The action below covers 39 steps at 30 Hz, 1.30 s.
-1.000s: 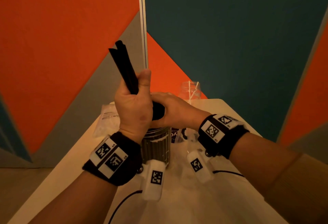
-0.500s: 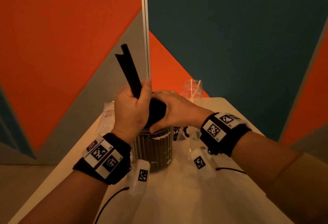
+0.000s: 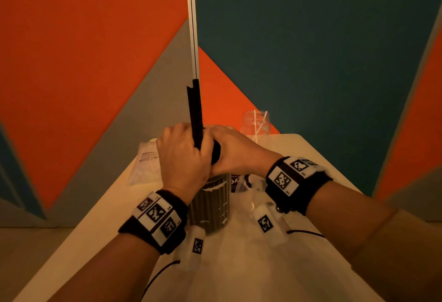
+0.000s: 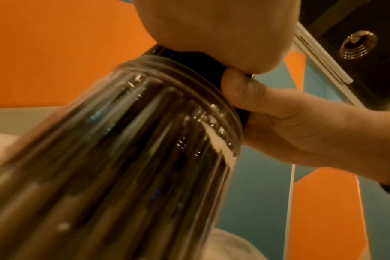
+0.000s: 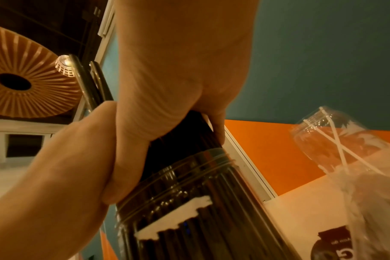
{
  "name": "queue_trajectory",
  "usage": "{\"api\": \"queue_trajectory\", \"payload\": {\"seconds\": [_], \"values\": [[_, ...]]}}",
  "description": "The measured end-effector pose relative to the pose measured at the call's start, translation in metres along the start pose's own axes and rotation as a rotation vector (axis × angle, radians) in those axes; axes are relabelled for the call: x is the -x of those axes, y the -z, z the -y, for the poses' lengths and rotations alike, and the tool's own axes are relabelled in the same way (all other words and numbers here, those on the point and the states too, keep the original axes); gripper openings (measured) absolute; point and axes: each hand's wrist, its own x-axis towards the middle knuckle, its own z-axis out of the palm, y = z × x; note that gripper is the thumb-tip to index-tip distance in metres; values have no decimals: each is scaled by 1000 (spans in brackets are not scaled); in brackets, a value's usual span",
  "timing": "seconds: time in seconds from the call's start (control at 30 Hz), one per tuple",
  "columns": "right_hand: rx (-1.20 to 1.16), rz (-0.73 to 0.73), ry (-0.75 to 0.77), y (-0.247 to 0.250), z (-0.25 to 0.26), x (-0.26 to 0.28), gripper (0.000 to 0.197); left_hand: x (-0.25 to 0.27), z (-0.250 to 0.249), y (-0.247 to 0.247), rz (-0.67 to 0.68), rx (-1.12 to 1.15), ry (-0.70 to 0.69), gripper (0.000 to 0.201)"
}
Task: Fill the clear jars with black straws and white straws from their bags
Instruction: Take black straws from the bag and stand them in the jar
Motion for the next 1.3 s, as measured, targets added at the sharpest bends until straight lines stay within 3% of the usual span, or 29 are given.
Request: {"api": "queue_trajectory", "payload": {"seconds": [0.17,0.33,0.5,0.6,0.83,0.93,1.07,1.2,1.3], "values": [[-6,18,-7,1,1,-1,59,0,0,8,84,-1,37,34],[4,60,-38,1,-1,-2,81,-46,-23,33,7,377,87,36],[67,80,-20,2,-3,0,88,-75,-30,48,197,616,64,32],[82,65,-29,1,-4,2,88,-64,-27,44,187,699,36,26],[-7,70,-36,3,3,-2,78,-31,3,24,150,400,-28,28],[49,65,-79,2,5,-1,84,-6,16,21,164,277,-80,37],[38,44,-28,7,6,2,88,-6,15,24,194,198,-132,36],[15,51,-22,8,7,2,80,-23,7,37,270,57,-210,45],[-2,58,-40,6,5,-2,79,-49,-9,42,407,-97,-242,55]]}}
